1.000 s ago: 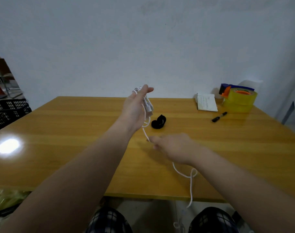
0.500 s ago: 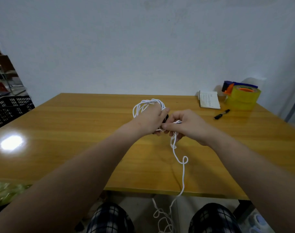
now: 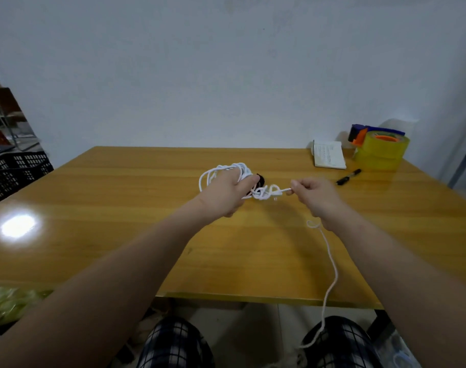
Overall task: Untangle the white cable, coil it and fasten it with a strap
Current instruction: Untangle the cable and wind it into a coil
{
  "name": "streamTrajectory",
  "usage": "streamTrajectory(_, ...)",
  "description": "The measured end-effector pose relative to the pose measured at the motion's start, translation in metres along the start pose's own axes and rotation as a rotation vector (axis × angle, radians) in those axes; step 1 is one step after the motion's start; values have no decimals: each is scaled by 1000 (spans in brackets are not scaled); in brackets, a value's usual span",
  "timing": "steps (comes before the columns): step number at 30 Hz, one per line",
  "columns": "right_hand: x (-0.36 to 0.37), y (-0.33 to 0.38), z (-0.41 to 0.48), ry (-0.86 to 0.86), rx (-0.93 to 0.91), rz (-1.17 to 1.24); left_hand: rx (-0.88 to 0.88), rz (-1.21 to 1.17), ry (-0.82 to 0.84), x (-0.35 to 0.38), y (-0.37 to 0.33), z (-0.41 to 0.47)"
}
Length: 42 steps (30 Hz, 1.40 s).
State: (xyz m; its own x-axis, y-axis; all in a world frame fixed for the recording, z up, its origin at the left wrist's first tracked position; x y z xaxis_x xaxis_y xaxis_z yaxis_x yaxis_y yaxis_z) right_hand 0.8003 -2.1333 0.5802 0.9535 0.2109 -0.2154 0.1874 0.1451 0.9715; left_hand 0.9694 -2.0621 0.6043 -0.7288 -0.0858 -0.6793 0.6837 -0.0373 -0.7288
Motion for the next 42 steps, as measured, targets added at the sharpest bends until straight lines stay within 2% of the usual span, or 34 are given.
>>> streamTrajectory(2,-8,-8,6,-47,28,-12,-31,-76,-95,-7,7,-3)
streamTrajectory(4,-38,-23,10,-176,88,-47,-69,-196,-255,-31,22,-7)
streamTrajectory(6,-75,-46,11,-276,188,-179,-78,-348,-348,-57,38,-11)
streamTrajectory(9,-74,-64,8,-177,303,-483,-73,-516,-311,-54,40,-9)
streamTrajectory(10,-61,-65,11,-118,281,-551,-76,-529,-280,-45,34,-6)
streamTrajectory(12,-27,-49,13,-67,107,-604,-78,-528,-224,-26,20,2)
streamTrajectory(13,-13,-31,9,-103,-12,-525,-80,-527,-203,-20,14,5)
streamTrajectory(15,8,8,-5,-121,-126,-74,-87,-535,-180,-14,7,8)
streamTrajectory(16,17,24,-15,-49,-82,191,-80,-541,-176,-12,5,9)
streamTrajectory(17,26,35,-23,76,1,322,-65,-541,-175,-10,3,9)
streamTrajectory(18,34,48,-32,193,31,306,-46,-537,-175,-9,1,9)
streamTrajectory(20,45,61,-43,339,-35,171,-16,-515,-186,-6,-4,7)
streamTrajectory(22,50,62,-49,383,-109,161,-17,-508,-206,-5,-5,5)
streamTrajectory(24,51,59,-48,339,-157,209,-27,-477,-245,-5,-2,3)
streamTrajectory(26,43,57,-44,256,-261,99,-53,-441,-323,-8,1,0)
streamTrajectory(28,33,56,-40,217,-383,-184,-126,-663,-342,-9,6,-1)
streamTrajectory(30,29,50,-42,297,-420,-505,-194,-995,-310,-12,13,1)
streamTrajectory(32,32,43,-48,473,-362,-602,-222,-1149,-263,-15,15,0)
streamTrajectory(34,39,44,-55,624,-328,-473,-244,-1141,-208,-12,11,-4)
streamTrajectory(36,46,52,-57,685,-367,-381,-238,-1090,-178,-7,2,-6)
streamTrajectory(40,48,71,-50,653,-501,-282,-172,-877,-84,0,-16,-7)
streamTrajectory(42,44,75,-48,600,-518,-274,-142,-673,-116,-2,-19,-9)
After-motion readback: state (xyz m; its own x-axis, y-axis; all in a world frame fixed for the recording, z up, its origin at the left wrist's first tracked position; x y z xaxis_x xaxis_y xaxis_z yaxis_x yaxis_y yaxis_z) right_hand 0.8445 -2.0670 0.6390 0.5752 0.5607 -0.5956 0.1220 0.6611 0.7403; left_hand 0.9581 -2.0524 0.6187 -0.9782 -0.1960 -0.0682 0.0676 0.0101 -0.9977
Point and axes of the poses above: each hand's wrist, its own z-axis towards the middle knuckle, its own x-axis out of the palm, y = z × x, the point moved 4 cm from there along z, towards the middle knuckle, and after that the axes turned 14 degrees about z, right-handed, at the moved point
